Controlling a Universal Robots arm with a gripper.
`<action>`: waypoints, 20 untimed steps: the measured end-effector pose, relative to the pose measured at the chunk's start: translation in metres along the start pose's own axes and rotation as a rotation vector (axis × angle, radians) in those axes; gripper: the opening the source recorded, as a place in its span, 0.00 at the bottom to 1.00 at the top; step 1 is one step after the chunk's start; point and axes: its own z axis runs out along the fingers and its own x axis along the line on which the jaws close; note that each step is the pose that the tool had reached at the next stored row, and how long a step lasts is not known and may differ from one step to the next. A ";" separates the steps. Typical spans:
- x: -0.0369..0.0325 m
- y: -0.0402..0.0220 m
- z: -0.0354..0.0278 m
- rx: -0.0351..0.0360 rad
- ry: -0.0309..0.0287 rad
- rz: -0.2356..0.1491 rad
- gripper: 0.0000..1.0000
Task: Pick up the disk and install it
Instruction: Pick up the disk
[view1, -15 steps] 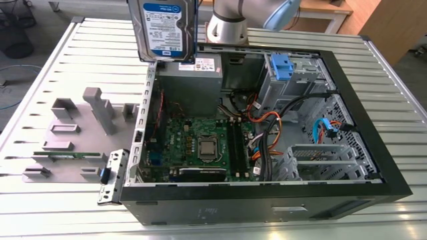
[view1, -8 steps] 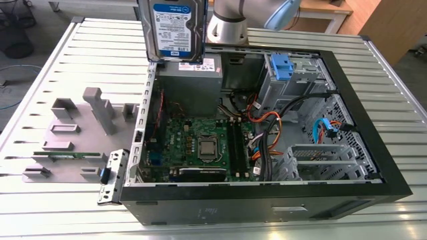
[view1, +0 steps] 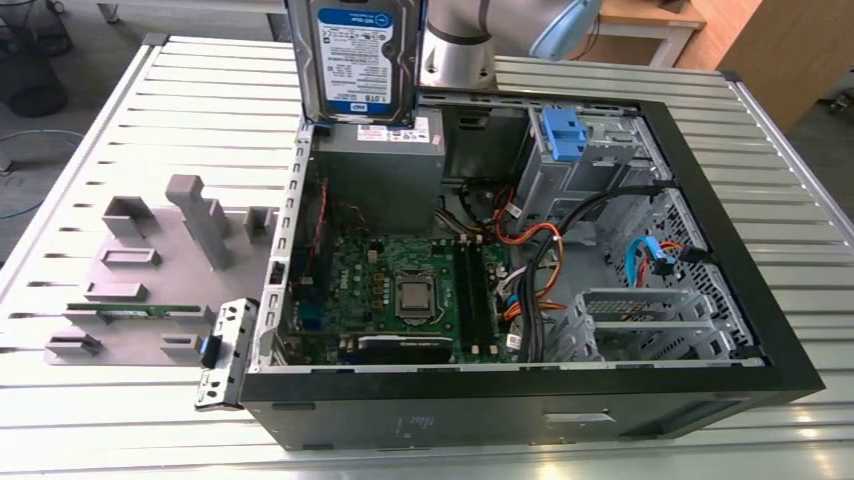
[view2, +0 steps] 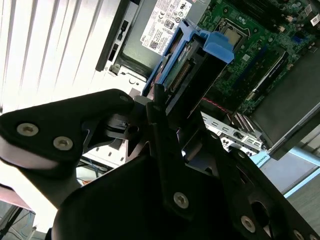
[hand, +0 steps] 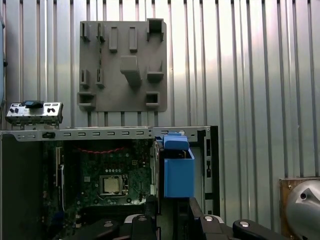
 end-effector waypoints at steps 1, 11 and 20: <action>0.0000 -0.0001 0.0000 0.0000 0.0000 0.000 0.35; -0.0001 -0.0031 0.0003 0.0000 0.0000 0.000 0.35; -0.0002 -0.0049 0.0003 0.0000 0.0000 0.000 0.35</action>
